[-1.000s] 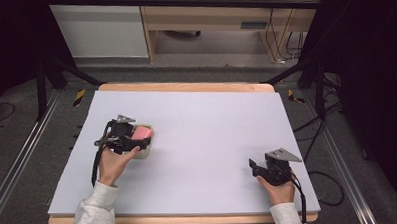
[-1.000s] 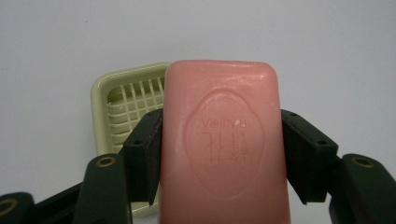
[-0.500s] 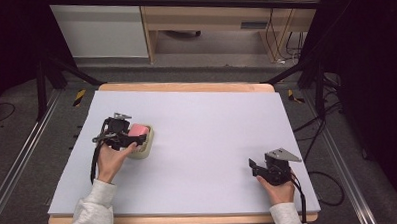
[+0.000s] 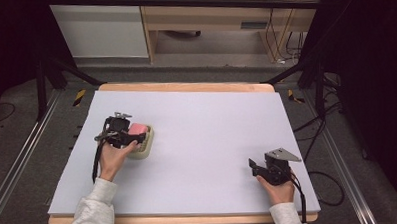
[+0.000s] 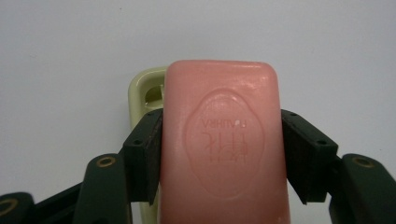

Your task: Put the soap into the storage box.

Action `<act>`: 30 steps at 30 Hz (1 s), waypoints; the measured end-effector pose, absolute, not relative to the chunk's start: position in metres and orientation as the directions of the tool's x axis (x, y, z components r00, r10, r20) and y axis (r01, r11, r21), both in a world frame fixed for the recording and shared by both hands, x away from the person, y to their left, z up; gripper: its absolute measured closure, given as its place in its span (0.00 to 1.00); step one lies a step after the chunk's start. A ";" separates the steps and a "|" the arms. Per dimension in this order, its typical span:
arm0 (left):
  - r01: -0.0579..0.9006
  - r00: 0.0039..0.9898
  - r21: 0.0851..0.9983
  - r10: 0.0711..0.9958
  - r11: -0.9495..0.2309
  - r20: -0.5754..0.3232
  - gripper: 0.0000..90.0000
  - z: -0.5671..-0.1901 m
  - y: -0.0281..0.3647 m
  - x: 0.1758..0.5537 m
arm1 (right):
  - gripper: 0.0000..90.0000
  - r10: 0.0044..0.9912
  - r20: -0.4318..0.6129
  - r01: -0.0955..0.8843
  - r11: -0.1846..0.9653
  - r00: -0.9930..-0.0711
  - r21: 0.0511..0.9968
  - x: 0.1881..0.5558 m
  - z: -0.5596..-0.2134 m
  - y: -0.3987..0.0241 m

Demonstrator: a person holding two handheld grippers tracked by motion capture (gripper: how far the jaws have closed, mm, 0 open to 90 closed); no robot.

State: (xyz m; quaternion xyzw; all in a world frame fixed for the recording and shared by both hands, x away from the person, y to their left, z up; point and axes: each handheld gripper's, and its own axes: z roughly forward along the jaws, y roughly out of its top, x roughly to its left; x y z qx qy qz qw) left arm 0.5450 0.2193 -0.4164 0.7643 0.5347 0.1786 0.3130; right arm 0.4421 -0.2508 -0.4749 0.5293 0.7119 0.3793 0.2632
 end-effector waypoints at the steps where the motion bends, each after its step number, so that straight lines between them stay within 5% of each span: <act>1: 0.706 0.361 0.670 0.930 -0.230 -0.061 0.41 -0.418 0.219 0.546 | 0.38 0.953 0.027 0.553 0.151 -0.300 0.819 0.442 -0.475 -0.251; 30: 0.732 0.341 0.641 0.938 -0.230 -0.053 0.41 -0.437 0.218 0.555 | 0.38 0.953 0.030 0.555 0.149 -0.301 0.818 0.442 -0.475 -0.251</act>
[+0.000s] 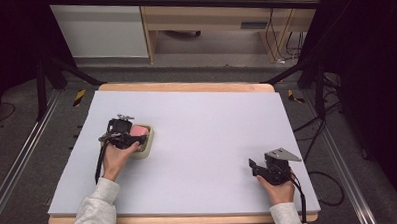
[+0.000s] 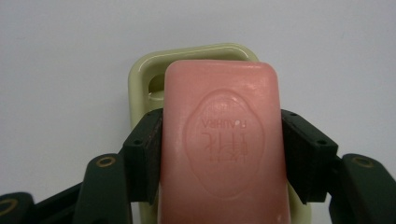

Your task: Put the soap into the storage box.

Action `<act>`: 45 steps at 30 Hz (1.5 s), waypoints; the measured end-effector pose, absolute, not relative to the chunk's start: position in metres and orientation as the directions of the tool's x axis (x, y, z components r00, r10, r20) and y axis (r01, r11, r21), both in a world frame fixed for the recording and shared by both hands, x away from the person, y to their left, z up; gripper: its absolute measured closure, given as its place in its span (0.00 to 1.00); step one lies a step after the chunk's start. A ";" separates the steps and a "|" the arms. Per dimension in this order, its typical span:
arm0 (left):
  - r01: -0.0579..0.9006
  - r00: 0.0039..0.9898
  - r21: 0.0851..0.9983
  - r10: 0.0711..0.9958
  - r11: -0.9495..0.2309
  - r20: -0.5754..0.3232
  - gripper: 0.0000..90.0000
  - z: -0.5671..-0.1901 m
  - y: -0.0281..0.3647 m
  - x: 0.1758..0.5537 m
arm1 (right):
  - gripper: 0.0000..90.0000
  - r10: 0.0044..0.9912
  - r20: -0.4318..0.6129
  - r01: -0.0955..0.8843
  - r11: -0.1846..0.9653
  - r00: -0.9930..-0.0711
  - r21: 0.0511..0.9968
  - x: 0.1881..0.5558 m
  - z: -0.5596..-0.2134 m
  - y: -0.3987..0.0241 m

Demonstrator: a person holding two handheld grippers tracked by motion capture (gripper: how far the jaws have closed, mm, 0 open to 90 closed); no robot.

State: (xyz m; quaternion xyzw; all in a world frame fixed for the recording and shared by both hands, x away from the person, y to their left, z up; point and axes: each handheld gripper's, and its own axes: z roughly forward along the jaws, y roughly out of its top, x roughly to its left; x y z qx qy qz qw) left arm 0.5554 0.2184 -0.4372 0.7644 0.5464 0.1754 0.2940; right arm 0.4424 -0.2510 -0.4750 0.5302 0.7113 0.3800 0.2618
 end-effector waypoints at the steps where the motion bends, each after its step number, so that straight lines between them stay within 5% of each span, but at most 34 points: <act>1: 0.733 0.341 0.641 0.939 -0.230 -0.053 0.41 -0.438 0.218 0.555 | 0.38 0.953 0.030 0.555 0.149 -0.301 0.818 0.442 -0.475 -0.251; 38: 0.743 0.333 0.621 0.943 -0.250 -0.018 0.40 -0.447 0.213 0.556 | 0.36 0.953 0.028 0.555 0.152 -0.302 0.818 0.442 -0.475 -0.251; 45: 0.708 0.345 0.670 0.937 -0.225 -0.050 0.30 -0.432 0.216 0.549 | 0.35 0.954 0.027 0.553 0.150 -0.299 0.820 0.442 -0.475 -0.251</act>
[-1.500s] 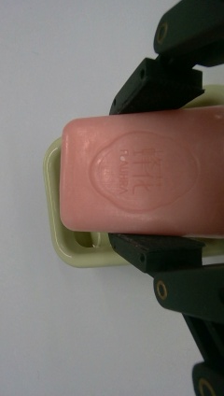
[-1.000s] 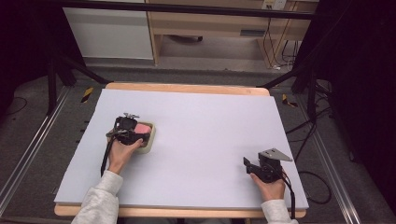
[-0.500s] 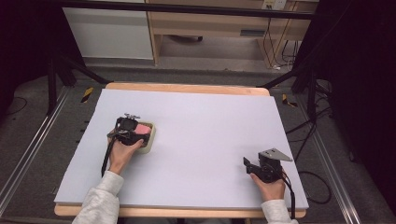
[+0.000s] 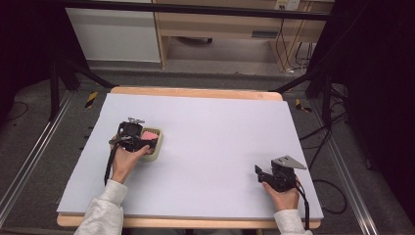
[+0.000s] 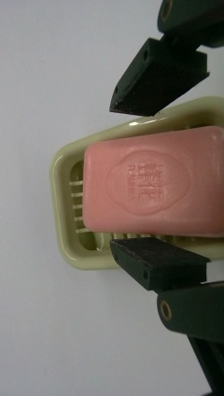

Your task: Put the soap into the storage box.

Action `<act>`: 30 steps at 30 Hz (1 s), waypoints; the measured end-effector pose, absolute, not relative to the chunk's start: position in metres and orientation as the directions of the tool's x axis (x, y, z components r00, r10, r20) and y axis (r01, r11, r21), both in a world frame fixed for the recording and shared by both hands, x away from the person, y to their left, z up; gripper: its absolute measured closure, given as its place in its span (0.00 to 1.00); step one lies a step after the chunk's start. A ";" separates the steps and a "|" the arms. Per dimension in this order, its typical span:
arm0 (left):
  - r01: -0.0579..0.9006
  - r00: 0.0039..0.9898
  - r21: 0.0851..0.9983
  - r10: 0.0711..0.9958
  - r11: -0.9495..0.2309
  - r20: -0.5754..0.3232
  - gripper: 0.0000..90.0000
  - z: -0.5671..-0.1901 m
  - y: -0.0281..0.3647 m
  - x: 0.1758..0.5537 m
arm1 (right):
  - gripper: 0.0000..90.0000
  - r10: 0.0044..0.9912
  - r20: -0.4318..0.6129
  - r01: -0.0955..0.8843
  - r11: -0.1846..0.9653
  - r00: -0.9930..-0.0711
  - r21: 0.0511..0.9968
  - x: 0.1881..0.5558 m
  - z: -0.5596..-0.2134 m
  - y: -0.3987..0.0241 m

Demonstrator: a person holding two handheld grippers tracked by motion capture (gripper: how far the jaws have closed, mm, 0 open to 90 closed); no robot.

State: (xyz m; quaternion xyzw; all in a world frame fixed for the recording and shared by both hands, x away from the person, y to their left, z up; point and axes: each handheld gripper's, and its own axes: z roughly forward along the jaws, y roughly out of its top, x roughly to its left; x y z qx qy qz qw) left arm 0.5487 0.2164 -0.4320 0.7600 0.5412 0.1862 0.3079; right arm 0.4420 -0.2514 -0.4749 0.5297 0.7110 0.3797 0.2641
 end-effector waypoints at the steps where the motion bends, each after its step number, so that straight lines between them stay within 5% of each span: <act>1: 0.703 0.350 0.674 0.935 -0.227 -0.050 0.30 -0.430 0.217 0.548 | 0.35 0.954 0.027 0.553 0.150 -0.299 0.820 0.442 -0.475 -0.251; 17: 0.589 0.414 0.782 0.907 -0.203 -0.076 0.26 -0.422 0.242 0.507 | 0.30 0.961 0.053 0.553 0.110 -0.270 0.826 0.441 -0.474 -0.256; 30: 0.585 0.401 0.784 0.914 -0.209 -0.055 0.22 -0.444 0.274 0.469 | 0.30 0.965 0.045 0.566 0.112 -0.257 0.817 0.441 -0.475 -0.260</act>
